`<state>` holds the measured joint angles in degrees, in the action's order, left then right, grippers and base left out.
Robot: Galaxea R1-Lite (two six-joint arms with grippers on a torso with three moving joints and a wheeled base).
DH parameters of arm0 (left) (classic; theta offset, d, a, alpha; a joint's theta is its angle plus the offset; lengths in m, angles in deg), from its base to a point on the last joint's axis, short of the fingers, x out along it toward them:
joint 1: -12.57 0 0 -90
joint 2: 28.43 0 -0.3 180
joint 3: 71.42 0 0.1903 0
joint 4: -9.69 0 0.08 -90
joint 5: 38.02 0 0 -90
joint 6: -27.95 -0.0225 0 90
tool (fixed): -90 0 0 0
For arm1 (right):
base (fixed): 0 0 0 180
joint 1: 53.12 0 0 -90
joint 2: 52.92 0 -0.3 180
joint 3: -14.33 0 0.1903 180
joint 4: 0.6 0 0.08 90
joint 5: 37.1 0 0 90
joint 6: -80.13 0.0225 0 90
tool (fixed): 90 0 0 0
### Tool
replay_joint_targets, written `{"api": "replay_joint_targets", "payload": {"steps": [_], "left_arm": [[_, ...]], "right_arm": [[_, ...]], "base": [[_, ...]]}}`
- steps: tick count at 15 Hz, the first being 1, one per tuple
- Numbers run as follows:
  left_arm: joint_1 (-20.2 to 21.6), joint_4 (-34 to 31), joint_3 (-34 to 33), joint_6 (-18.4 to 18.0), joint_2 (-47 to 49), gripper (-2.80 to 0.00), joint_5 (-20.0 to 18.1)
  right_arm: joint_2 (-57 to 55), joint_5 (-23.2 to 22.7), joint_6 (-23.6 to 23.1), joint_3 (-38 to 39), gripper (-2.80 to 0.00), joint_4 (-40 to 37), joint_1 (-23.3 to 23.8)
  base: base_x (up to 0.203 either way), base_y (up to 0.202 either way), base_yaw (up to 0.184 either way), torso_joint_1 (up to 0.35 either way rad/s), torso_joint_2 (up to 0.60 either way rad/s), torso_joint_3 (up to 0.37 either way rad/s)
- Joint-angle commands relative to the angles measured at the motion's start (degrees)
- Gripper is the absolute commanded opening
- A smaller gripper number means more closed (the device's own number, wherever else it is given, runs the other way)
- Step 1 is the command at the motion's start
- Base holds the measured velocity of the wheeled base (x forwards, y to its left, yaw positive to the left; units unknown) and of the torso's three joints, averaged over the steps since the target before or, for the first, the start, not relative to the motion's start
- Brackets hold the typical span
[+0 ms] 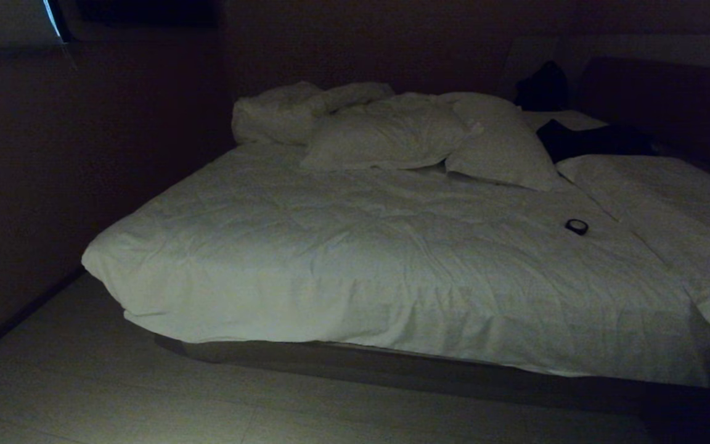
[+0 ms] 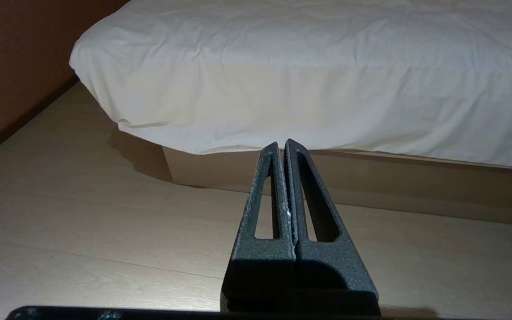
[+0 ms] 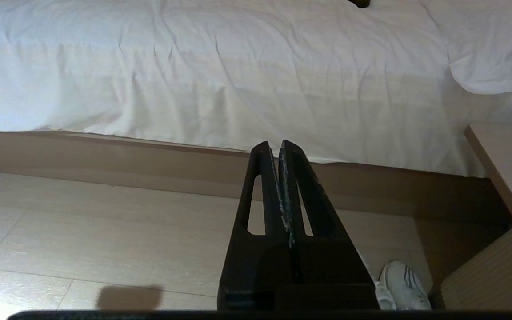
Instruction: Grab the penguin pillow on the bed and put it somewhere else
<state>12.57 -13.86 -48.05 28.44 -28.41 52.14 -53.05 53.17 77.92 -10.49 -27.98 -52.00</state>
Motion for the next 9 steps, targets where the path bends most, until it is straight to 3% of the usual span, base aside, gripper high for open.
{"api": "replay_joint_targets", "payload": {"steps": [1,9], "left_arm": [[0.0,0.0,-0.1,0.0,0.0,-2.80,0.0],[0.0,0.0,-0.1,0.0,0.0,-2.80,0.0]], "right_arm": [[0.0,0.0,0.3,0.0,-2.80,0.1,0.0],[0.0,0.2,0.4,1.1,-2.80,3.7,0.0]], "base": [[0.000,0.000,0.000,0.000,0.00,0.000],[0.000,0.000,0.000,0.000,0.00,0.000]]}}
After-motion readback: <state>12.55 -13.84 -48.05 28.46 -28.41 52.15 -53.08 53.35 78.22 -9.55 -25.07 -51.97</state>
